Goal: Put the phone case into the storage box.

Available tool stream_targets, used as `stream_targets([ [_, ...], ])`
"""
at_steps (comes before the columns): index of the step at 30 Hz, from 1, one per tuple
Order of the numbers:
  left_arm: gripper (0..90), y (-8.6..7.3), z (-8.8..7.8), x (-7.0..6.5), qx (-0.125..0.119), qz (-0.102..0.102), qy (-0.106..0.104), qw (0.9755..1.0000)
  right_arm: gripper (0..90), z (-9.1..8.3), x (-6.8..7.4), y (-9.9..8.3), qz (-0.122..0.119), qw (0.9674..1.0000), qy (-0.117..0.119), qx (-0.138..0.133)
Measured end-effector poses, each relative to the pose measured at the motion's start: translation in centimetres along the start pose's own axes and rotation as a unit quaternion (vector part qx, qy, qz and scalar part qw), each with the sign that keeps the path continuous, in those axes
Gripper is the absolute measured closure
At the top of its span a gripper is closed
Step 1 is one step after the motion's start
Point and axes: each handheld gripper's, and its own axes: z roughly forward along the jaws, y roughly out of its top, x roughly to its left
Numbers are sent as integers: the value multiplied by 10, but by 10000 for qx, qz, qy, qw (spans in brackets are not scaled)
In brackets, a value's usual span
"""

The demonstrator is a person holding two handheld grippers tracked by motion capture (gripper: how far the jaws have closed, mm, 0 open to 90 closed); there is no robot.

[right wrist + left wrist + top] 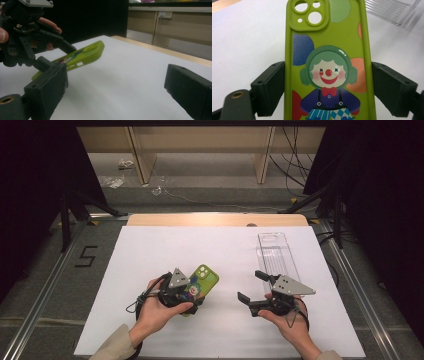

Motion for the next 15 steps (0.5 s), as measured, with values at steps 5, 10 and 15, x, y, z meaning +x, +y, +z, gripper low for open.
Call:
stream_targets([
  [5, 159, 1, 2, -5, -4, 64, -40, 10000, 61, 8, 2, 1, 13, 10000, 46, 28],
  [10, 160, 1, 4, -10, -13, 105, -66, 9999, 63, 15, 3, 3, 15, 10000, 84, 50],
  [15, 160, 2, 5, -15, -32, 153, -95, 9998, 63, 23, 3, 4, 37, 9999, 99, 68],
])
